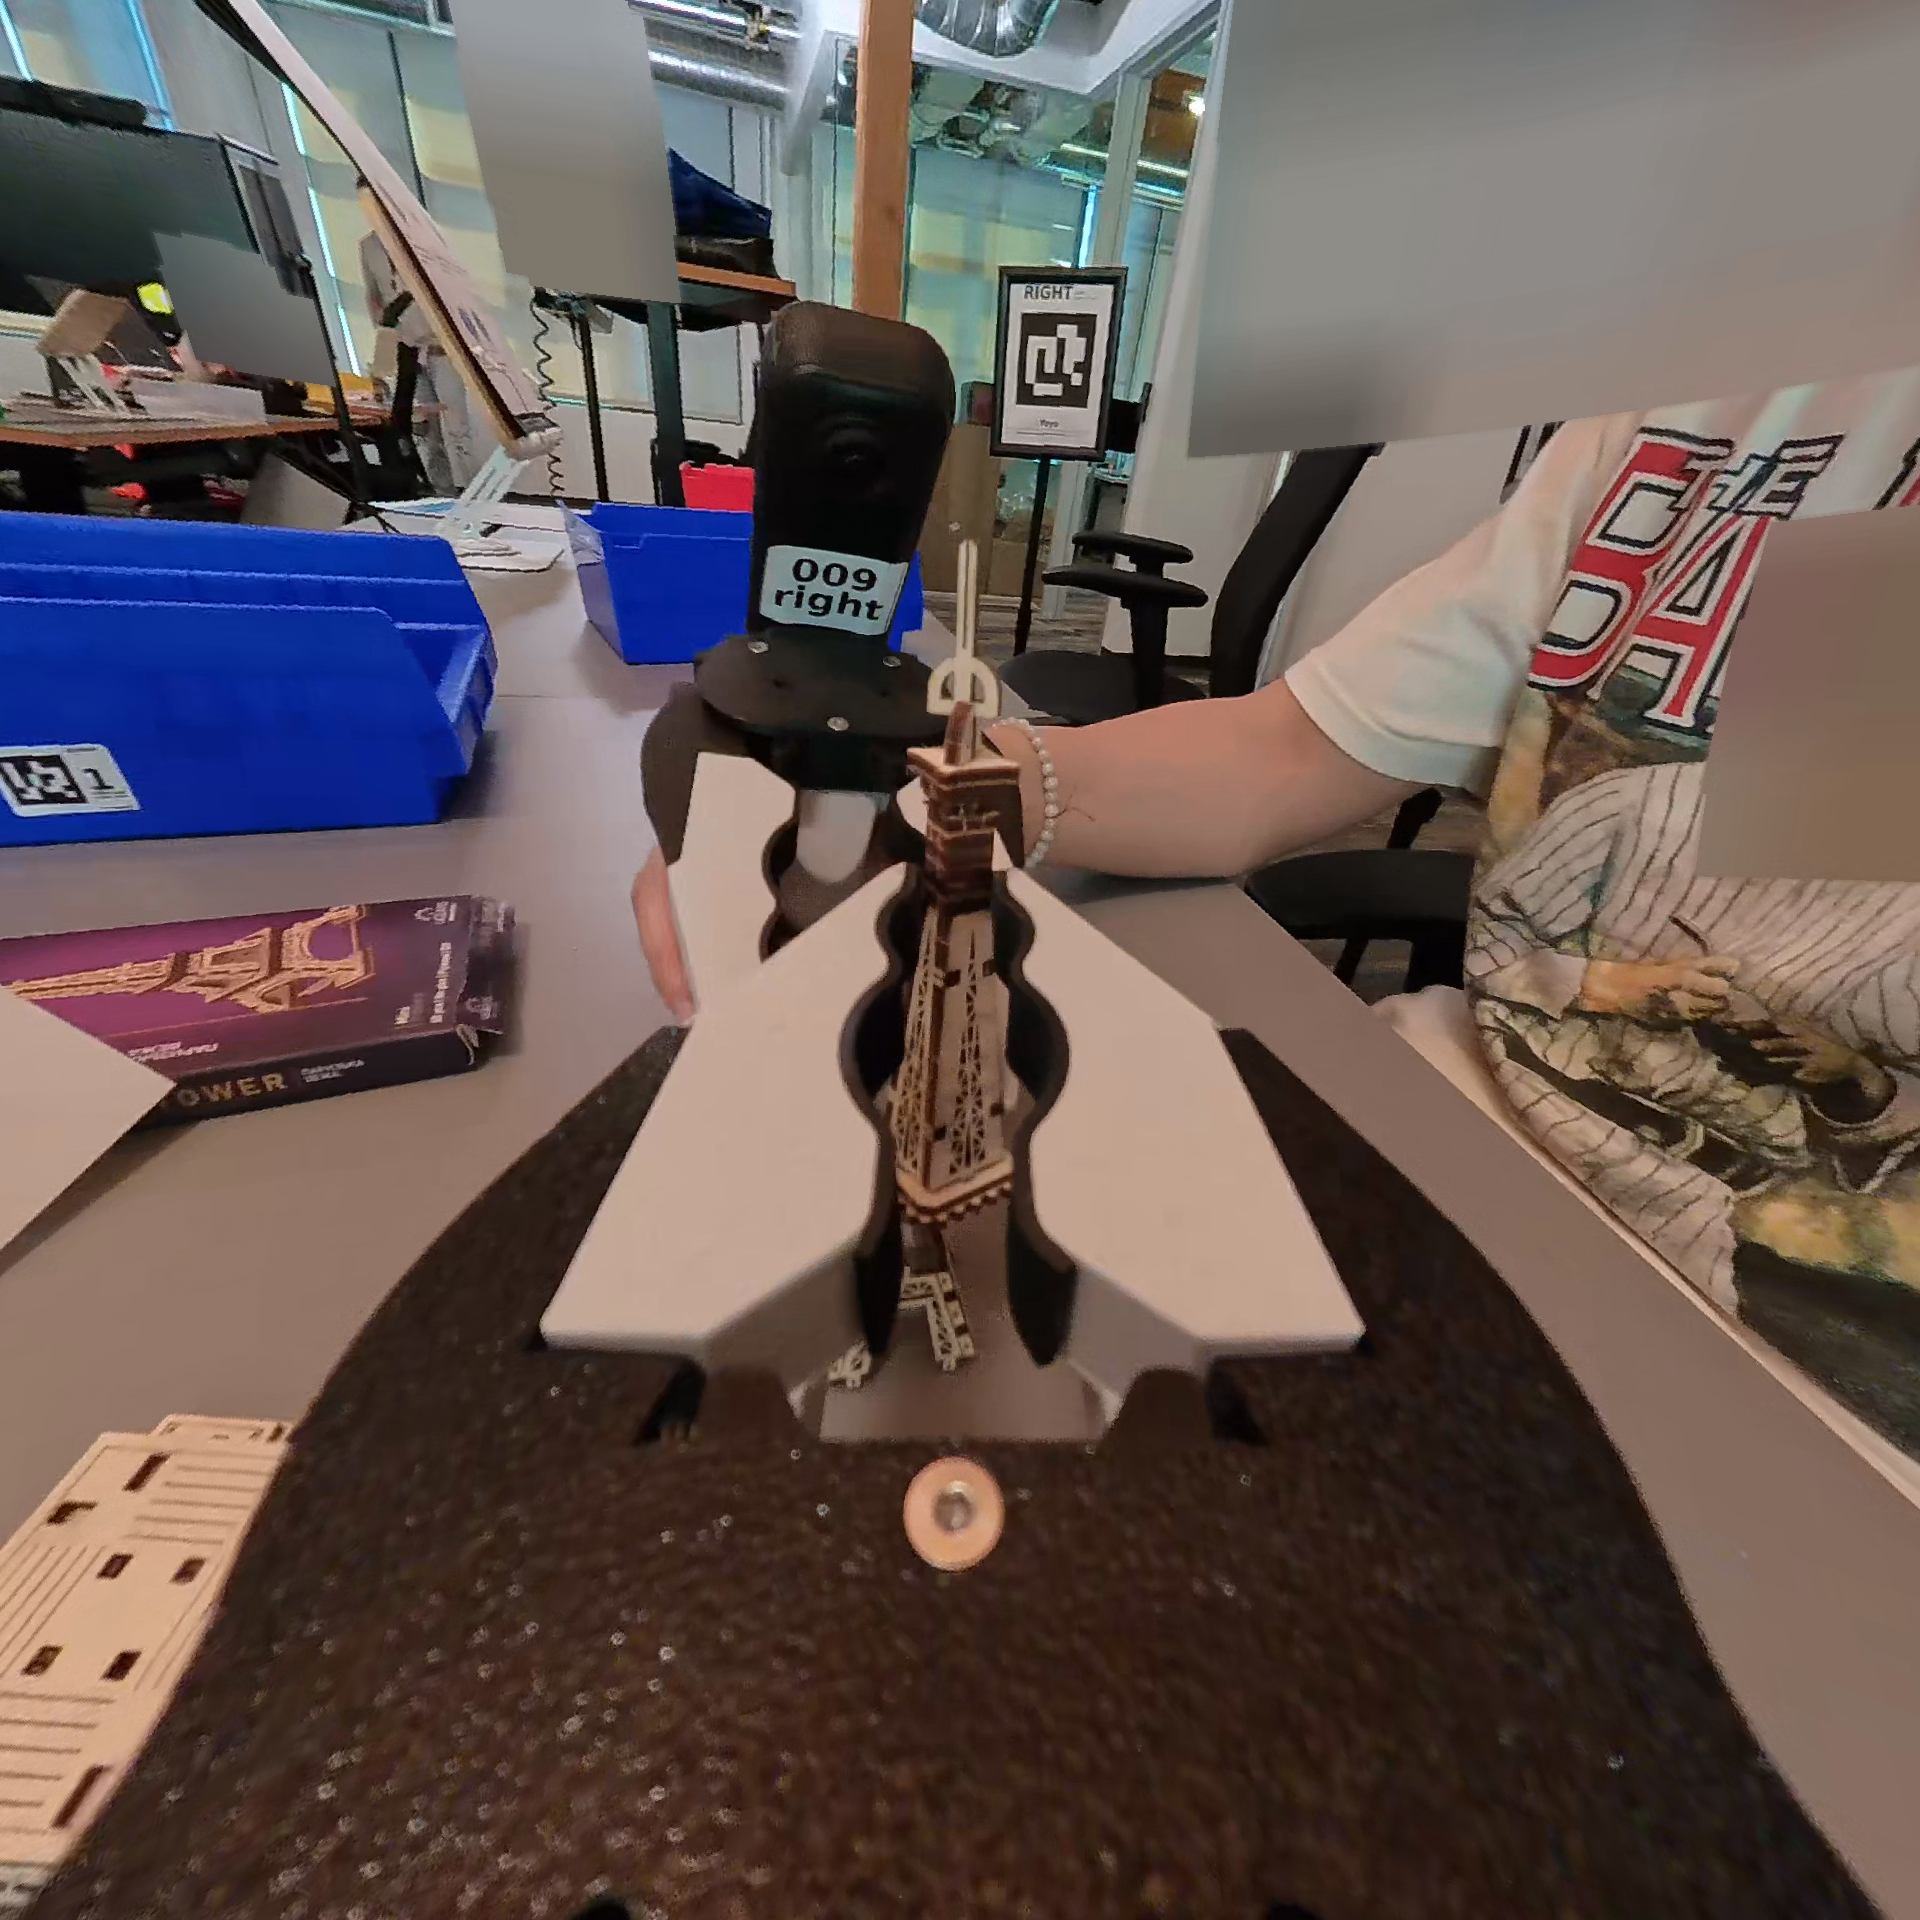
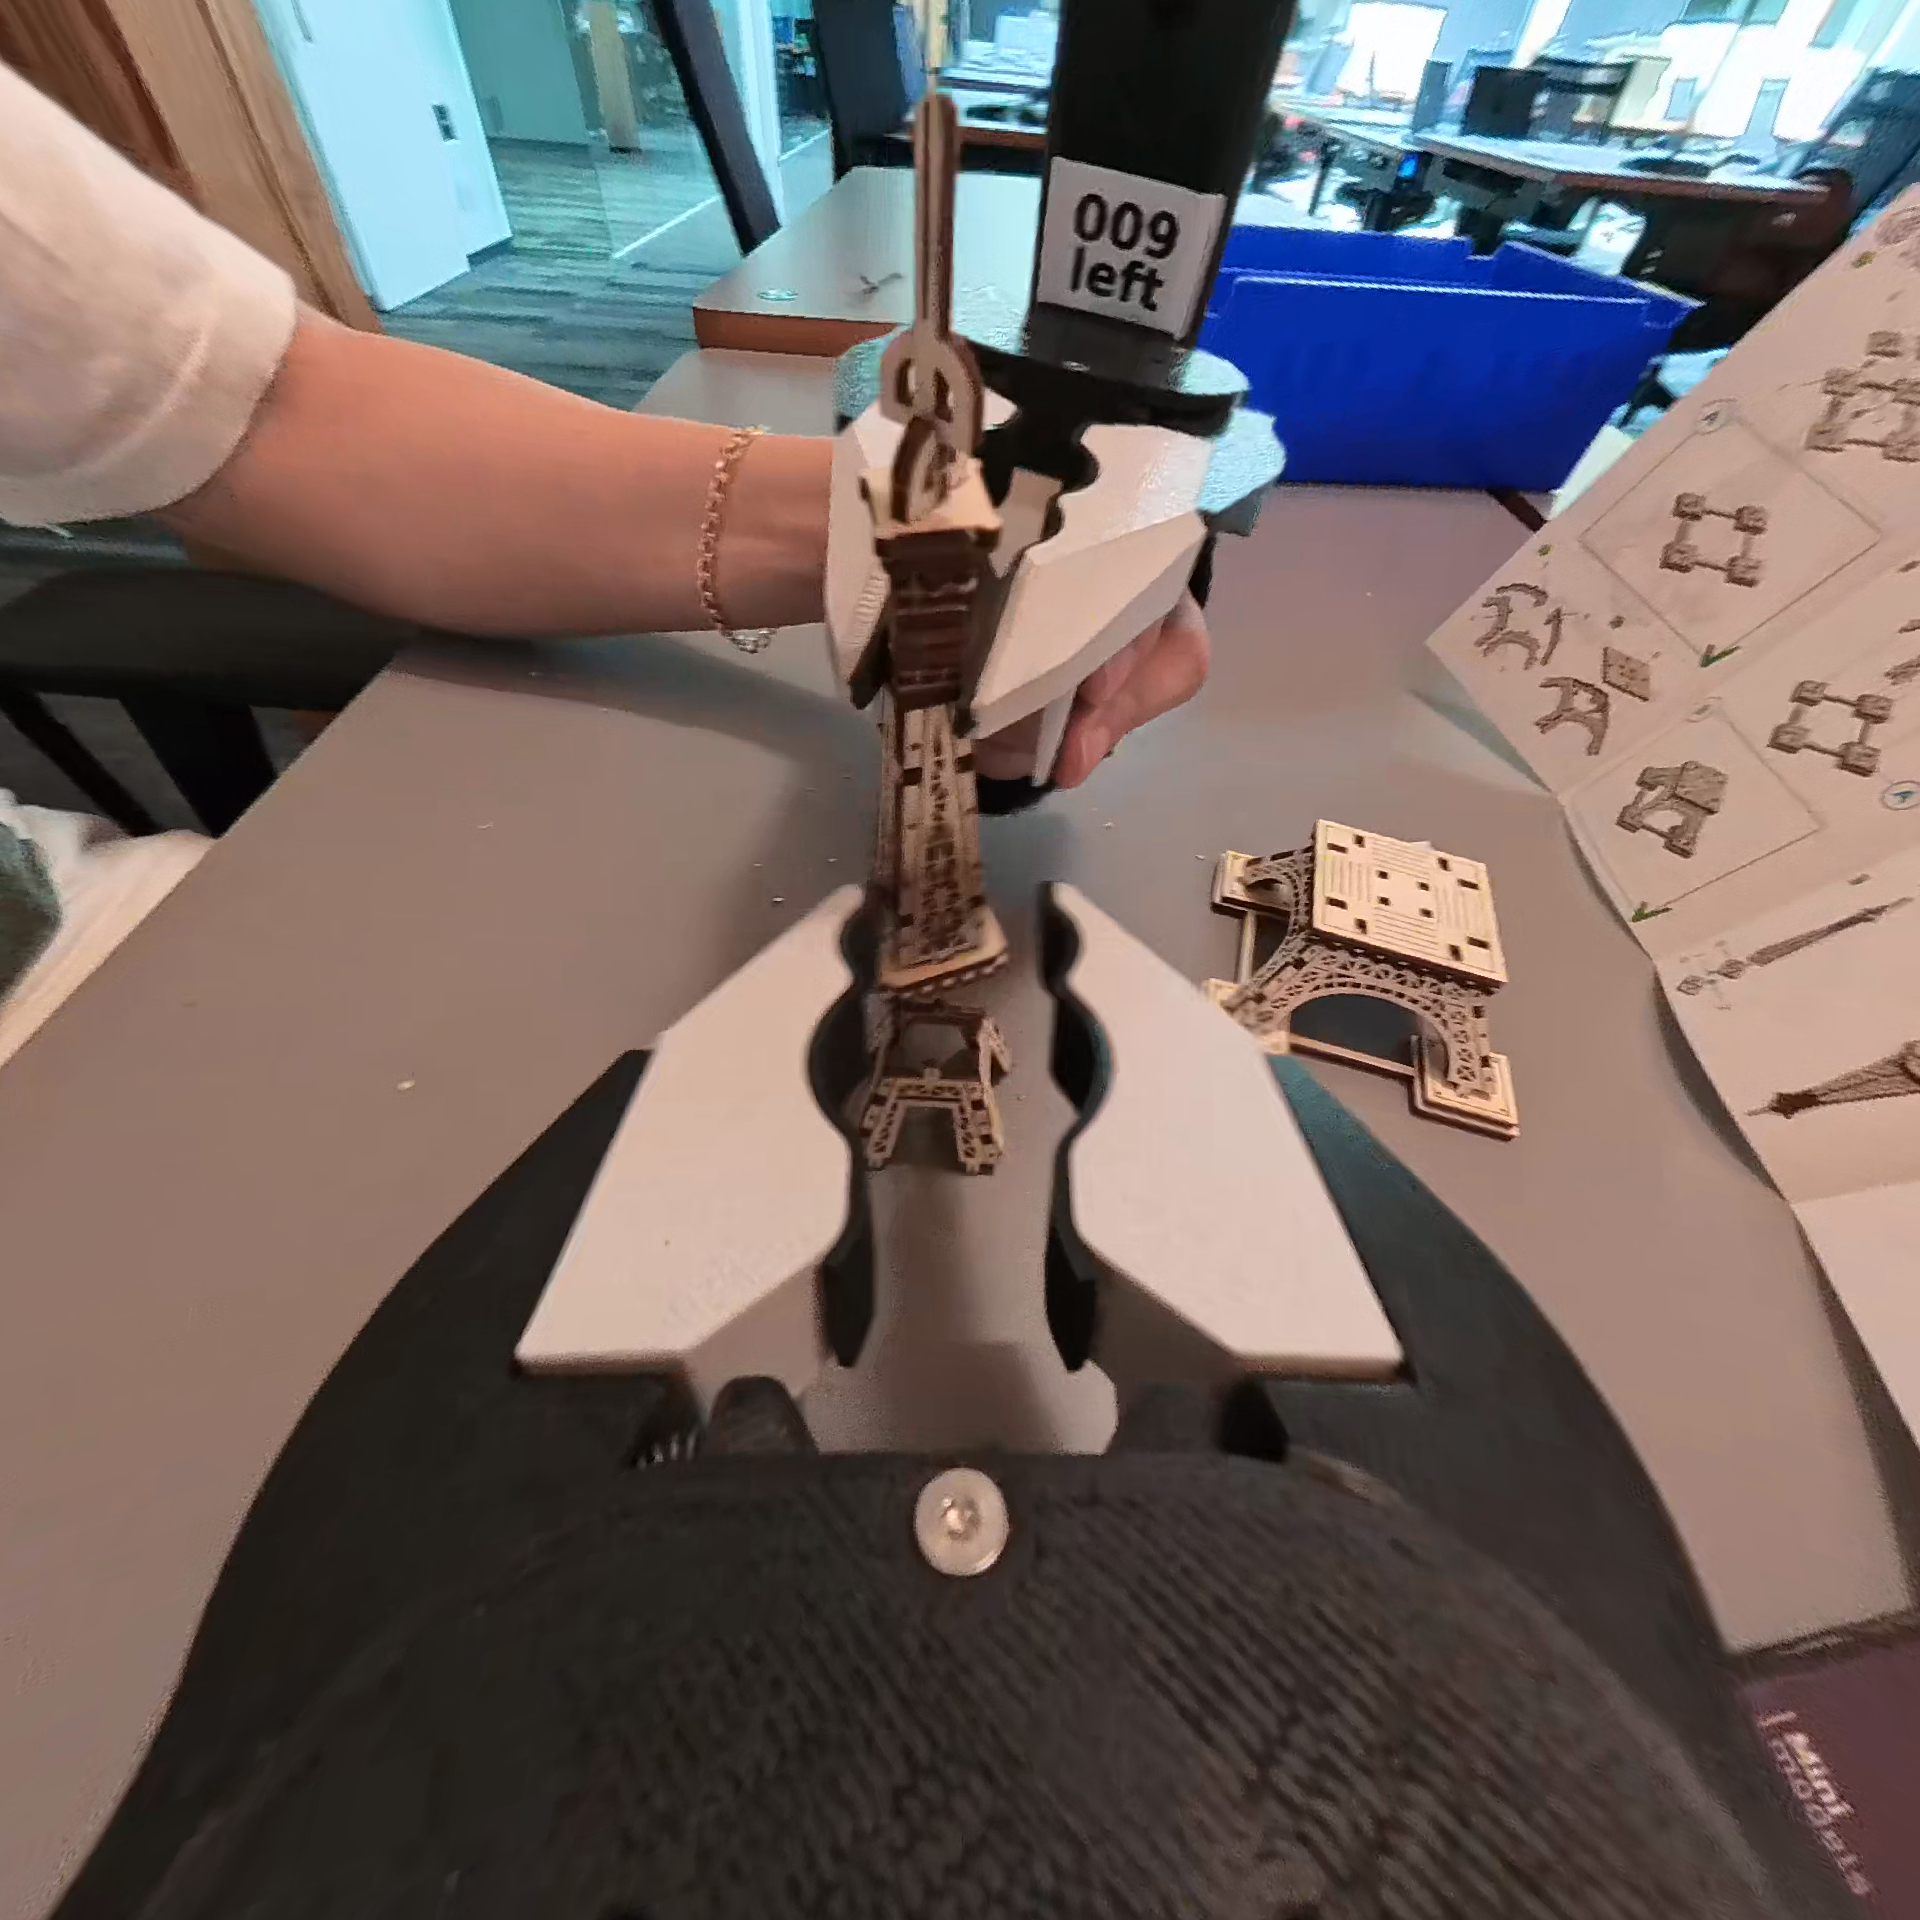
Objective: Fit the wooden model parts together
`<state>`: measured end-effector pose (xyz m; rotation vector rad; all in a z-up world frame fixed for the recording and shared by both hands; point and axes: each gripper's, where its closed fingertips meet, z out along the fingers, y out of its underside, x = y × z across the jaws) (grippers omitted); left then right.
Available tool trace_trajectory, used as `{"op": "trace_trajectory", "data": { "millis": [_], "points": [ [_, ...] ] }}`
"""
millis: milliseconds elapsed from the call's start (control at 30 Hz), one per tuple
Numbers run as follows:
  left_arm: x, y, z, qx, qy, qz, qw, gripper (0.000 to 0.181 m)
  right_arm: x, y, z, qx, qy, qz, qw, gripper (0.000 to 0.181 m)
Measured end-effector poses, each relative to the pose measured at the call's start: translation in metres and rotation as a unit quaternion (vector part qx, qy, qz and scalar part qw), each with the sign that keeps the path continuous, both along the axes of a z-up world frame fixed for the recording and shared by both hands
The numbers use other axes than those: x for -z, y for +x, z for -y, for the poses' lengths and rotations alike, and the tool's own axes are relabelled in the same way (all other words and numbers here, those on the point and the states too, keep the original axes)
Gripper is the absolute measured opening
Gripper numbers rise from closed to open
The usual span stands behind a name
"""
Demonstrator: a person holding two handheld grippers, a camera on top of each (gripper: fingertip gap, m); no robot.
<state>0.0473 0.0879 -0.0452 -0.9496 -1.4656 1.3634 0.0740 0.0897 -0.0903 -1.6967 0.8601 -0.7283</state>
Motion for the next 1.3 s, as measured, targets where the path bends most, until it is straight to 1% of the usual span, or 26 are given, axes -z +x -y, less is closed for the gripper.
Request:
{"op": "trace_trajectory", "data": {
  "millis": [33, 67, 200, 267, 333, 400, 433, 500, 533, 600, 700, 800, 867, 967, 1033, 1133, 1200, 1233, 1300],
  "points": [
    [0.0, 0.0, 0.0, 0.002, 0.001, 0.0, 1.0, 0.01, 0.001, 0.002, 0.002, 0.01, -0.004, 0.002, 1.0, 0.045],
    [0.0, -0.001, 0.0, 0.003, -0.001, 0.0, 1.0, 0.01, 0.001, 0.002, 0.001, 0.004, -0.007, 0.0, 1.0, 0.043],
    [0.0, -0.003, -0.003, 0.014, -0.003, 0.007, 1.0, 0.01, 0.0, -0.003, -0.009, -0.027, -0.009, 0.007, 1.0, 0.021],
    [0.0, -0.004, -0.004, 0.016, -0.004, 0.009, 1.0, 0.01, 0.0, -0.003, -0.011, -0.033, -0.012, 0.014, 0.999, 0.018],
    [0.0, -0.003, -0.002, 0.005, -0.003, 0.014, 1.0, 0.01, -0.001, -0.003, -0.012, -0.034, -0.011, 0.013, 0.999, 0.018],
    [0.002, 0.002, 0.004, -0.032, 0.001, 0.031, 0.999, 0.011, -0.001, -0.002, -0.009, -0.02, -0.011, 0.014, 1.0, 0.018],
    [0.004, 0.006, 0.007, -0.057, 0.003, 0.047, 0.997, 0.019, 0.0, -0.001, -0.006, -0.006, -0.008, 0.008, 1.0, 0.018],
    [0.016, 0.015, 0.014, -0.111, 0.012, 0.1, 0.989, 0.028, 0.005, 0.004, 0.005, 0.039, -0.012, -0.004, 0.999, 0.018],
    [0.023, 0.018, 0.015, -0.132, 0.016, 0.13, 0.982, 0.035, 0.007, 0.004, 0.008, 0.05, -0.013, -0.012, 0.999, 0.018],
    [0.037, 0.021, 0.017, -0.164, 0.021, 0.184, 0.969, 0.036, 0.008, 0.006, 0.014, 0.077, -0.005, -0.026, 0.997, 0.018],
    [0.046, 0.015, 0.016, -0.168, 0.029, 0.213, 0.962, 0.029, 0.012, 0.004, 0.01, 0.073, -0.004, -0.04, 0.997, 0.018],
    [0.043, 0.01, 0.013, -0.149, 0.038, 0.195, 0.969, 0.014, 0.015, 0.002, 0.007, 0.07, -0.02, -0.044, 0.996, 0.018],
    [0.04, 0.007, 0.012, -0.14, 0.033, 0.182, 0.973, 0.014, 0.013, 0.0, 0.005, 0.066, -0.015, -0.046, 0.997, 0.018],
    [0.043, 0.006, 0.012, -0.133, 0.043, 0.184, 0.973, 0.021, 0.015, 0.0, 0.003, 0.065, -0.028, -0.051, 0.996, 0.018],
    [0.042, 0.003, 0.009, -0.121, 0.036, 0.18, 0.976, 0.013, 0.016, -0.001, 0.002, 0.065, -0.039, -0.052, 0.996, 0.017],
    [0.043, 0.001, 0.007, -0.111, 0.033, 0.18, 0.977, 0.012, 0.016, -0.002, 0.0, 0.06, -0.034, -0.057, 0.996, 0.017],
    [0.041, 0.0, 0.005, -0.105, 0.035, 0.161, 0.981, 0.012, 0.017, -0.003, -0.001, 0.055, -0.032, -0.055, 0.996, 0.017],
    [0.04, -0.001, 0.004, -0.096, 0.036, 0.148, 0.984, 0.012, 0.016, -0.004, -0.001, 0.057, -0.03, -0.051, 0.997, 0.019],
    [0.043, 0.0, 0.003, -0.094, 0.033, 0.146, 0.984, 0.012, 0.016, -0.008, 0.005, 0.062, -0.033, -0.049, 0.996, 0.034]
  ]
}}
